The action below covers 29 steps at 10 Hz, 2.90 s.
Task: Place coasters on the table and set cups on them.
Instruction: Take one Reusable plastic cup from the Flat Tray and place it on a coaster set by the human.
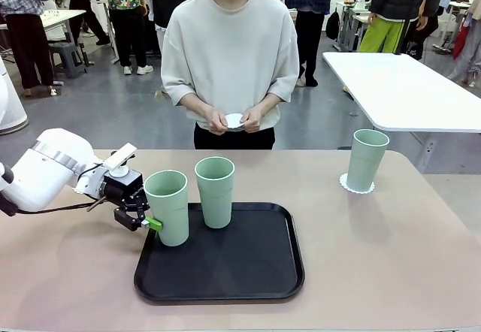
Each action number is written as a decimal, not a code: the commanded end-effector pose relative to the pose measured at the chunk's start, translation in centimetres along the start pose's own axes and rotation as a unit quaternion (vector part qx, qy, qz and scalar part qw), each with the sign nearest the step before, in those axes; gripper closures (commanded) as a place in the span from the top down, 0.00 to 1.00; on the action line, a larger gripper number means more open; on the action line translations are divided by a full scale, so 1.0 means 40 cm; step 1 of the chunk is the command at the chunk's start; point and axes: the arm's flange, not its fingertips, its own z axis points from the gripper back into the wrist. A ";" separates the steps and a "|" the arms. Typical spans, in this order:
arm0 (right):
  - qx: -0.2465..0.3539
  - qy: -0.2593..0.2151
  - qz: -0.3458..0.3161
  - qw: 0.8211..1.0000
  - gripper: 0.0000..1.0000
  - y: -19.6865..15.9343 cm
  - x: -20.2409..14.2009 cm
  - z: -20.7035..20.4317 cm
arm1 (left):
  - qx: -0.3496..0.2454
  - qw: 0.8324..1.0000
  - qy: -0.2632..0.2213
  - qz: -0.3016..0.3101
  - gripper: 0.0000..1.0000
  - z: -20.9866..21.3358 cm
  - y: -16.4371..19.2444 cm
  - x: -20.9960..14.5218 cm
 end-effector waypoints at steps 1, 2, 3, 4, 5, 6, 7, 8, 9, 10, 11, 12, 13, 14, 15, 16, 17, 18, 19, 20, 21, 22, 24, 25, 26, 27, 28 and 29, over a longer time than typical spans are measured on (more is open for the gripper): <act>-0.002 -0.002 -0.004 1.000 1.00 0.001 -0.005 -0.004 | -0.013 1.000 0.002 -0.008 1.00 -0.007 0.013 -0.006; -0.002 -0.002 -0.004 1.000 1.00 0.001 -0.005 -0.004 | -0.020 1.000 0.000 -0.010 1.00 -0.007 0.011 -0.007; -0.002 -0.002 -0.004 1.000 1.00 0.001 -0.005 -0.004 | -0.026 1.000 -0.001 -0.009 1.00 -0.008 0.011 -0.008; -0.002 -0.002 -0.004 1.000 1.00 0.001 -0.005 -0.004 | -0.040 0.999 -0.003 -0.021 0.58 -0.011 0.009 -0.008; -0.002 -0.002 -0.004 1.000 1.00 0.001 -0.005 -0.004 | -0.045 0.999 -0.005 -0.020 0.41 -0.012 0.009 -0.007; -0.002 -0.002 -0.004 1.000 1.00 0.001 -0.005 -0.004 | -0.049 0.999 -0.006 -0.021 0.00 -0.013 0.007 -0.007; -0.002 -0.002 -0.004 1.000 1.00 0.001 -0.005 -0.004 | -0.051 0.998 -0.007 -0.021 0.00 -0.014 0.005 -0.007; -0.002 -0.002 -0.004 1.000 1.00 0.001 -0.005 -0.004 | -0.051 0.998 -0.007 -0.019 0.00 -0.015 0.006 -0.007; -0.002 -0.002 -0.004 1.000 1.00 0.001 -0.005 -0.004 | -0.050 0.999 -0.009 -0.018 0.26 -0.016 0.006 -0.005; -0.002 -0.002 -0.004 1.000 1.00 0.001 -0.005 -0.004 | -0.039 0.999 -0.016 -0.006 0.65 -0.008 0.000 0.006; -0.002 -0.002 -0.004 1.000 1.00 0.001 -0.005 -0.004 | -0.028 0.999 -0.039 0.005 0.65 0.018 -0.012 0.037; -0.002 -0.002 -0.004 1.000 1.00 0.001 -0.005 -0.004 | -0.003 0.999 -0.047 0.001 0.65 0.058 -0.036 0.099; -0.002 -0.002 -0.004 1.000 1.00 0.001 -0.005 -0.004 | 0.043 0.998 -0.042 -0.011 0.65 0.119 -0.073 0.185; -0.002 -0.002 -0.004 1.000 1.00 0.001 -0.005 -0.004 | 0.078 0.997 -0.027 -0.009 0.65 0.175 -0.100 0.245; -0.002 -0.002 -0.004 1.000 1.00 0.001 -0.005 -0.004 | 0.105 0.994 -0.016 -0.010 0.65 0.232 -0.127 0.294; -0.002 -0.002 -0.004 1.000 1.00 0.001 -0.005 -0.004 | 0.128 0.992 0.000 0.008 0.65 0.277 -0.151 0.332; -0.002 -0.002 -0.004 1.000 1.00 0.001 -0.005 -0.004 | 0.144 0.989 0.008 0.019 0.65 0.320 -0.172 0.366; -0.002 -0.002 -0.004 1.000 1.00 0.001 -0.005 -0.004 | 0.154 0.988 0.001 0.031 0.65 0.363 -0.194 0.385; -0.002 -0.002 -0.004 1.000 1.00 0.001 -0.005 -0.004 | 0.161 0.986 0.002 0.045 0.65 0.390 -0.215 0.399; -0.002 -0.002 -0.004 1.000 1.00 0.001 -0.005 -0.004 | 0.128 0.989 0.019 0.066 0.65 0.387 -0.236 0.395; -0.002 -0.002 -0.004 1.000 1.00 0.001 -0.005 -0.004 | 0.158 0.987 0.001 0.021 0.65 0.396 -0.200 0.400; -0.002 -0.002 -0.004 1.000 1.00 0.001 -0.005 -0.004 | 0.158 0.987 0.001 0.021 0.65 0.396 -0.200 0.400; -0.002 -0.002 -0.004 1.000 1.00 0.001 -0.005 -0.004 | 0.153 0.988 0.008 0.038 0.85 0.403 -0.214 0.394; -0.002 -0.002 -0.004 1.000 1.00 0.001 -0.005 -0.004 | 0.182 0.982 0.005 0.044 0.85 0.457 -0.147 0.386; -0.002 -0.002 -0.004 1.000 1.00 0.001 -0.005 -0.004 | 0.232 0.971 -0.028 0.043 0.85 0.578 -0.069 0.379; -0.002 -0.002 -0.004 1.000 1.00 0.001 -0.005 -0.004 | 0.241 0.969 -0.044 0.032 0.85 0.668 -0.035 0.368; -0.002 -0.002 -0.004 1.000 1.00 0.001 -0.005 -0.004 | 0.253 0.966 -0.053 0.029 0.85 0.726 -0.015 0.343; -0.002 -0.002 -0.004 1.000 1.00 0.001 -0.005 -0.004 | 0.244 0.968 -0.052 0.022 0.85 0.765 -0.002 0.318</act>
